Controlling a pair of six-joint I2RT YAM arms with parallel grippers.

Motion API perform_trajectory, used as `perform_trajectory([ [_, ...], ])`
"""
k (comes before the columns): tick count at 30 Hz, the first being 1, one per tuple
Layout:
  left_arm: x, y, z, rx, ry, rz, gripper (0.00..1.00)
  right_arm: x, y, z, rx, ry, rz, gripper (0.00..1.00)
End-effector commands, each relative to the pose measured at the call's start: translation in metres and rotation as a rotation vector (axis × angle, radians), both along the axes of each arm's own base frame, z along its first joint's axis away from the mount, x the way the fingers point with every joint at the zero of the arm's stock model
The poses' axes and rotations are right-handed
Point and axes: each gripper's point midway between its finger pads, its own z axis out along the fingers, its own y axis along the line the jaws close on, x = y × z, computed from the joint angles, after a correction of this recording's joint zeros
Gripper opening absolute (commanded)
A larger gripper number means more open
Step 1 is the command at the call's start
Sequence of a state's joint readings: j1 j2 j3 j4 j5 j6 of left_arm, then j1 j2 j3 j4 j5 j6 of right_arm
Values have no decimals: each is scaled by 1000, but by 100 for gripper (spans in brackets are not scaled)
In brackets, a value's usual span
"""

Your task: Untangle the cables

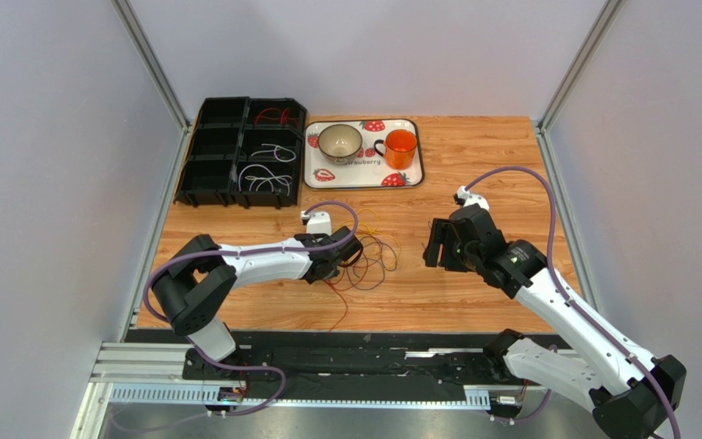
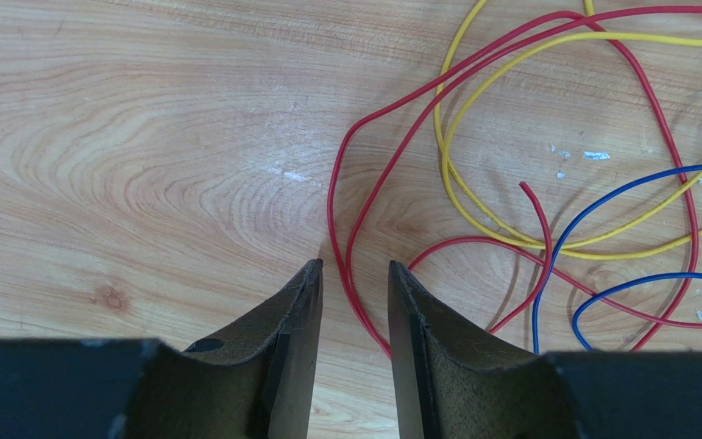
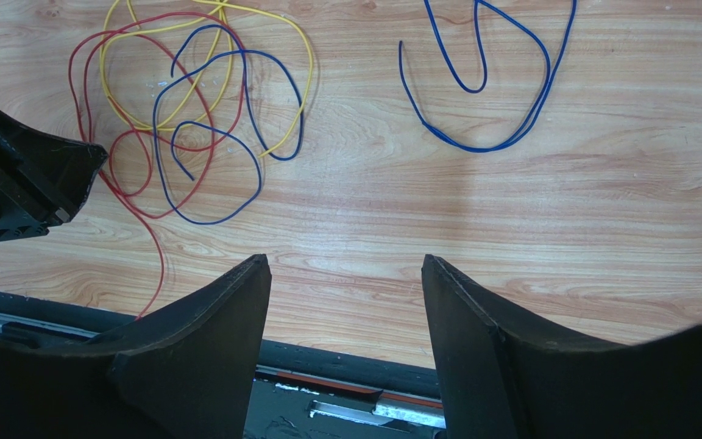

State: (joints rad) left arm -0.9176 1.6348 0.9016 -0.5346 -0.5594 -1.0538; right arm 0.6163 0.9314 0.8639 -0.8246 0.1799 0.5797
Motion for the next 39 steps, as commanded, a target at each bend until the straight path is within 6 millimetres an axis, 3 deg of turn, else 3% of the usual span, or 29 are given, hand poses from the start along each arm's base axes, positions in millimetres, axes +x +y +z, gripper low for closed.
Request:
perform_trajectory([
  [1,3,-6,13,-56,-54,25,41,5,7,5,41,-36,6,66],
  [6,0,-11,21,-89,-104,6,42,9,13,4,50,-26,17,65],
  [10,-5,-11,11,-110,-137,-15,42,8,14,2,49,-23,24,65],
  [14,-11,-12,28,-166,-216,-21,43,8,12,-2,43,-23,19,65],
  [17,-12,-8,28,-151,-206,4,43,8,14,-6,48,-13,23,65],
  [26,-17,-24,32,-161,-210,-43,43,6,14,-10,46,-4,28,65],
  [39,-21,-32,3,-104,-118,-44,33,2,12,-12,48,-3,28,65],
])
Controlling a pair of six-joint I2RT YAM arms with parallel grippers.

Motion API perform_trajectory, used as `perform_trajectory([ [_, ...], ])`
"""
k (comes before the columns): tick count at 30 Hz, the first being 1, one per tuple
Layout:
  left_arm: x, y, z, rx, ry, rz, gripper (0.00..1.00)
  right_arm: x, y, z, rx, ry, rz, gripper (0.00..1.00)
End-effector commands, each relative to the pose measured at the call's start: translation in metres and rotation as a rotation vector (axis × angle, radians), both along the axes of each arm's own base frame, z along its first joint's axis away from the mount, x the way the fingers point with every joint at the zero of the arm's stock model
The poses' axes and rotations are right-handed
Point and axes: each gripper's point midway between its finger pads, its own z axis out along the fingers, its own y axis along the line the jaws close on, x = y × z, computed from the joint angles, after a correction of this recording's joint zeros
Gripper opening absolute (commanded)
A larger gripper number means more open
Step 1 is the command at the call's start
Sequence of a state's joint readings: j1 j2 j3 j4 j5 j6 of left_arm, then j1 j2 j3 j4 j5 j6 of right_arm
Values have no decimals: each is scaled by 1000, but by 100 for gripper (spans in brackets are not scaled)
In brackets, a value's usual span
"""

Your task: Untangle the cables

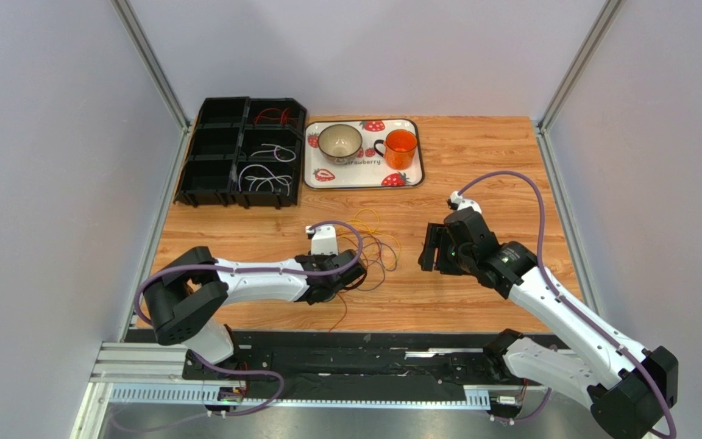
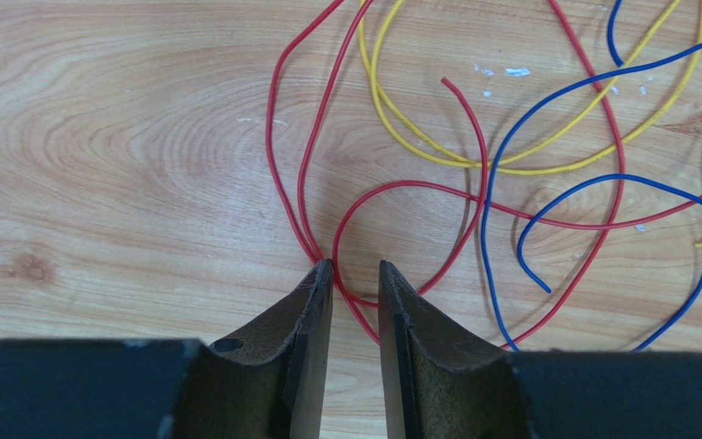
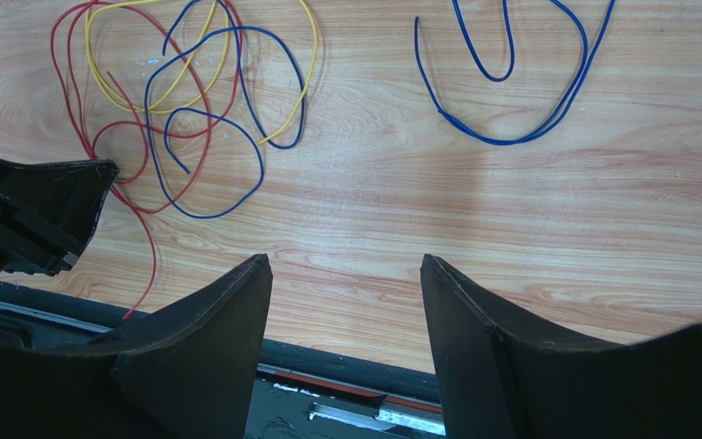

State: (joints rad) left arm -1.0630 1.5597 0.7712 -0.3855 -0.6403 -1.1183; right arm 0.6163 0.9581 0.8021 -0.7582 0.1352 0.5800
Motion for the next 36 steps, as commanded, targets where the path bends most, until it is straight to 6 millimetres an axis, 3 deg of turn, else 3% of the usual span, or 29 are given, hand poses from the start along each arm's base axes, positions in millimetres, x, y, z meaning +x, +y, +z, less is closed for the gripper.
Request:
perform_trajectory([
  [1,2,-10,2,-25,8,21,33,3,3,9,35,-42,-3,65],
  [5,1,-9,1,-23,12,28,25,2,3,7,32,-35,-2,65],
  [14,4,-1,24,-2,-17,44,5,3,5,6,38,-36,1,65],
  [23,17,-5,95,0,-115,-24,0,1,6,4,48,-26,6,65],
  [29,24,-2,174,-39,-233,-100,0,-2,6,3,61,-24,6,65],
  [30,27,-3,202,-72,-277,-111,0,-2,7,4,65,-26,8,65],
  [32,30,-3,236,-51,-341,-187,0,-3,8,1,71,-19,10,65],
  [33,33,-4,275,-101,-407,-195,0,-4,10,1,79,-17,15,65],
  [35,35,2,316,-77,-485,-234,0,-5,11,-2,86,-7,17,65],
  [36,35,7,362,-139,-564,-230,0,-6,12,-3,90,-2,22,64],
])
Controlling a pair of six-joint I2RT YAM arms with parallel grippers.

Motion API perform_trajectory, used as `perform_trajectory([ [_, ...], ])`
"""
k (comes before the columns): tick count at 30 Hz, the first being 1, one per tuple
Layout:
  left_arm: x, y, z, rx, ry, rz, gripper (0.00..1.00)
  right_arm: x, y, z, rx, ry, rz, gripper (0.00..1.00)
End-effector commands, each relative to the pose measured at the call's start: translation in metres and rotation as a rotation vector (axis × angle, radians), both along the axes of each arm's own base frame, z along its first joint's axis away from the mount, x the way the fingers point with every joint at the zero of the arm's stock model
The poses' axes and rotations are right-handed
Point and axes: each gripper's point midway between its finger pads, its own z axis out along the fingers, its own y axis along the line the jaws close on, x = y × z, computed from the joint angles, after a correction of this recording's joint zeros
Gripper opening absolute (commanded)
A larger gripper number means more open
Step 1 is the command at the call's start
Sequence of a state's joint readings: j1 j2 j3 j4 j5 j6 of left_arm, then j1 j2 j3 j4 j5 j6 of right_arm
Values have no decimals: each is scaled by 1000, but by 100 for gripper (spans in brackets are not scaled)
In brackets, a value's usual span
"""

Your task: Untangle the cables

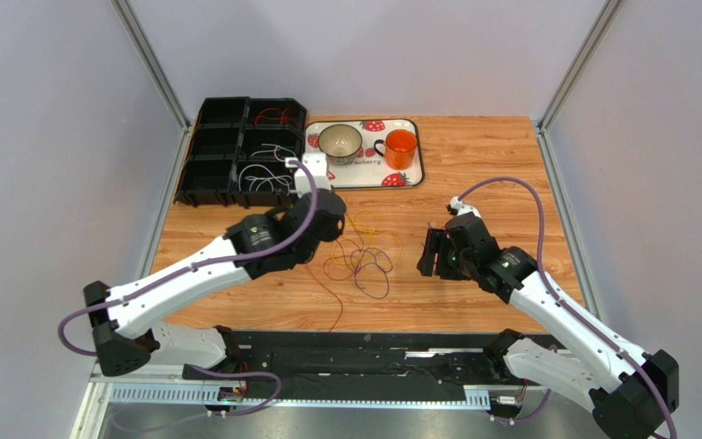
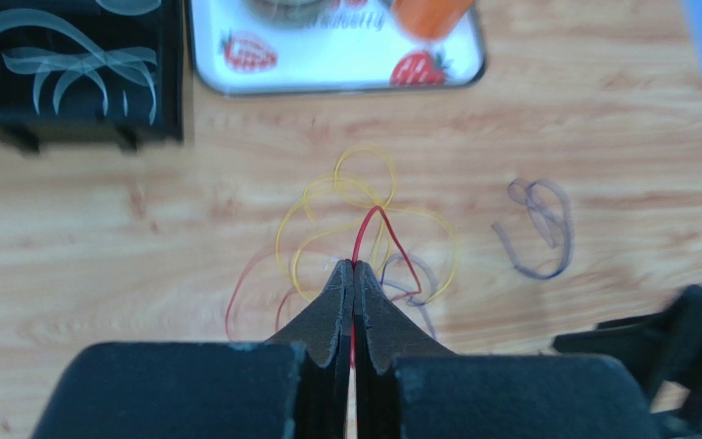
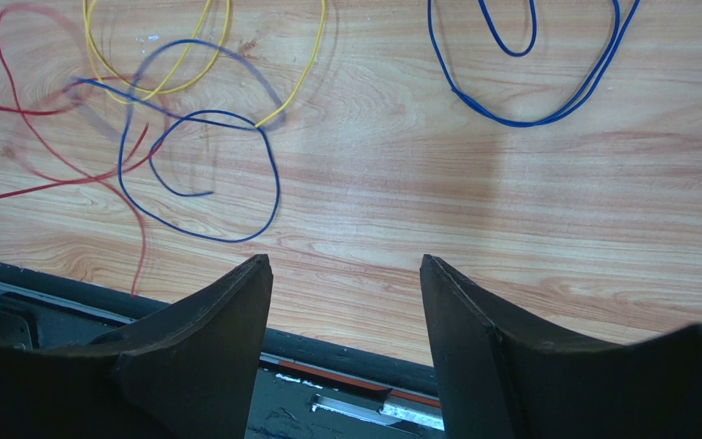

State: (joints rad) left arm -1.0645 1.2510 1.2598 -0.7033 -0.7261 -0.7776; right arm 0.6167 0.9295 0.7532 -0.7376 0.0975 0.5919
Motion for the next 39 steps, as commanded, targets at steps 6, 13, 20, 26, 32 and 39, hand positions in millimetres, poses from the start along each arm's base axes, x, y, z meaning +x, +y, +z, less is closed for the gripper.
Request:
perform_trajectory([
  [6,-20,52,312,-207,-643,-185,0,-2,8,2,67,-15,4,64],
  [13,-38,72,363,-252,-772,-219,0,-3,7,-2,67,-11,4,64],
  [20,-4,56,202,-98,-496,-112,0,-6,14,-12,85,17,28,64],
  [26,5,48,112,-116,-266,-103,0,-11,23,-16,123,39,59,64],
  [32,1,44,120,-132,-262,-137,0,-21,62,-5,228,10,210,66],
  [39,-14,64,189,-189,-377,-160,0,-23,117,1,228,26,311,66],
])
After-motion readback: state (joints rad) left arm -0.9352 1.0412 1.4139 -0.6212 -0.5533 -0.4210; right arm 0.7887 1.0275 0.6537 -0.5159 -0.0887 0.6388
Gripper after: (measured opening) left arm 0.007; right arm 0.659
